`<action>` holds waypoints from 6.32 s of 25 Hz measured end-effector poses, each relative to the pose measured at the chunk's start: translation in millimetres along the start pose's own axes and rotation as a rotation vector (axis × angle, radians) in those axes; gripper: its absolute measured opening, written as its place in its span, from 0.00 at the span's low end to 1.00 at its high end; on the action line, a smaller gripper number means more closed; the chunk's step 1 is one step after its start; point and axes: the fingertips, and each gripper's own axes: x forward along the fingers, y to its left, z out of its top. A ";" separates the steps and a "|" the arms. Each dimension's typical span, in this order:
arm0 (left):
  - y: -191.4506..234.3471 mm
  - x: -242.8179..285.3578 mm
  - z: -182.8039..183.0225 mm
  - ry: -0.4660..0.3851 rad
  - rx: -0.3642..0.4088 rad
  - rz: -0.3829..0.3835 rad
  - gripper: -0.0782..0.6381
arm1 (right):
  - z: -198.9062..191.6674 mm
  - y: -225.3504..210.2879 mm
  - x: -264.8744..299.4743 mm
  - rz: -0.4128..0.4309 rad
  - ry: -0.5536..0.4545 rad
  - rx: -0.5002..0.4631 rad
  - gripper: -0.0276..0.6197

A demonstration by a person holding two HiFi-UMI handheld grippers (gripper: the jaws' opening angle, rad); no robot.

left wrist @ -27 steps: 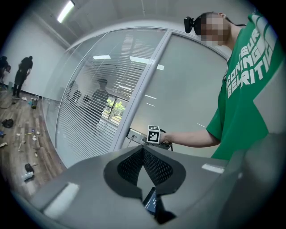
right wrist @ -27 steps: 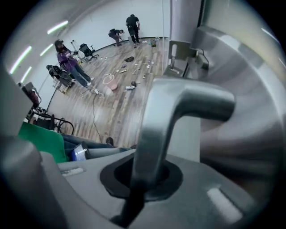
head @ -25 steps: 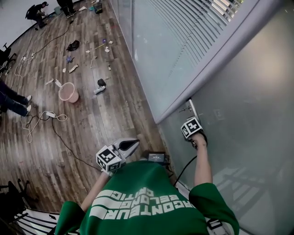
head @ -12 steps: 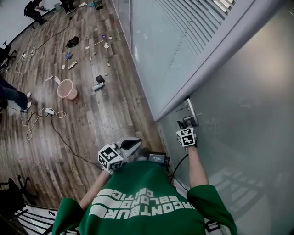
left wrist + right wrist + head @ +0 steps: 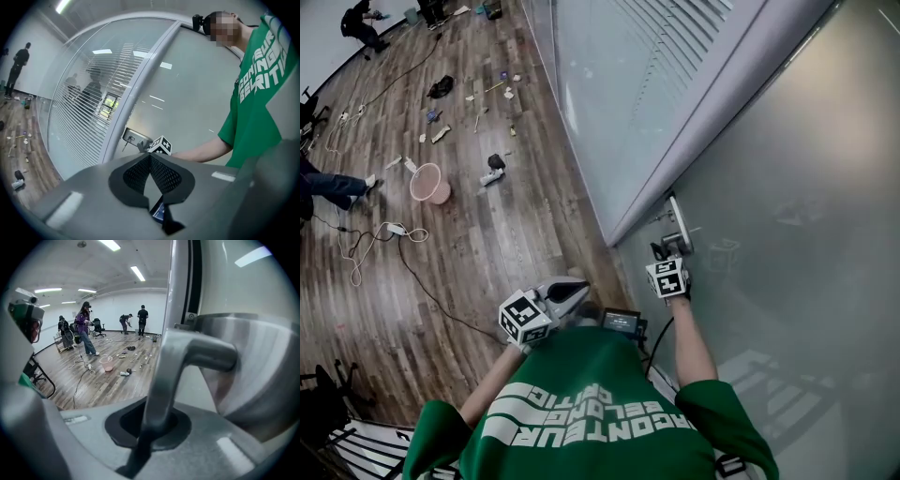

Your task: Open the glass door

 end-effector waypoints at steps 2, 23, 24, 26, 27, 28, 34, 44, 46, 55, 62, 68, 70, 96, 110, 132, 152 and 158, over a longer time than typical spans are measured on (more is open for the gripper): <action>-4.7 6.5 -4.3 0.007 0.001 -0.015 0.13 | 2.2 -0.3 -2.7 0.007 -0.008 0.002 0.03; -32.2 97.9 -24.5 0.112 0.045 -0.257 0.13 | -9.3 -65.6 27.8 0.000 0.000 0.094 0.03; -31.3 104.1 -27.3 0.120 0.047 -0.268 0.13 | -12.6 -70.4 30.1 -0.003 0.001 0.104 0.03; -30.6 113.7 -29.1 0.132 0.050 -0.292 0.13 | -16.9 -78.0 31.6 -0.010 0.007 0.122 0.03; -31.5 118.6 -27.5 0.134 0.053 -0.307 0.13 | -18.1 -82.5 30.4 -0.017 0.011 0.131 0.03; -32.8 124.5 -25.1 0.134 0.057 -0.321 0.13 | -19.0 -88.2 28.5 -0.025 0.013 0.138 0.03; -38.3 169.3 -15.1 0.138 0.077 -0.394 0.13 | -34.7 -134.5 22.5 -0.071 0.026 0.189 0.03; -42.9 241.9 -1.9 0.180 0.085 -0.488 0.13 | -73.8 -218.2 6.9 -0.145 0.056 0.290 0.03; -46.2 256.6 7.7 0.187 0.089 -0.510 0.13 | -78.2 -238.1 -0.7 -0.162 0.060 0.311 0.03; -42.4 311.0 -3.3 0.222 0.104 -0.561 0.13 | -134.5 -307.4 -4.3 -0.242 0.071 0.391 0.03; -46.1 348.7 4.8 0.235 0.103 -0.604 0.13 | -165.7 -355.2 -22.4 -0.294 0.085 0.451 0.03; -49.6 375.1 6.8 0.240 0.098 -0.628 0.13 | -195.6 -391.2 -41.1 -0.333 0.088 0.508 0.03; -51.2 381.9 5.6 0.245 0.101 -0.638 0.13 | -206.2 -404.1 -49.6 -0.361 0.092 0.527 0.03; -126.3 495.6 -7.1 0.328 0.119 -0.704 0.13 | -366.9 -544.2 -166.0 -0.592 0.123 0.792 0.03; -168.7 554.8 -6.8 0.324 0.154 -0.743 0.13 | -457.9 -588.4 -232.2 -0.692 0.145 0.927 0.03; -214.6 618.7 -15.3 0.292 0.186 -0.789 0.13 | -562.6 -612.2 -313.1 -0.822 0.153 1.056 0.03; -234.2 631.1 -29.0 0.300 0.182 -0.755 0.13 | -631.9 -619.0 -373.3 -0.903 0.169 1.141 0.03; -241.2 636.2 -27.3 0.297 0.183 -0.757 0.13 | -636.7 -618.5 -379.0 -0.899 0.175 1.156 0.03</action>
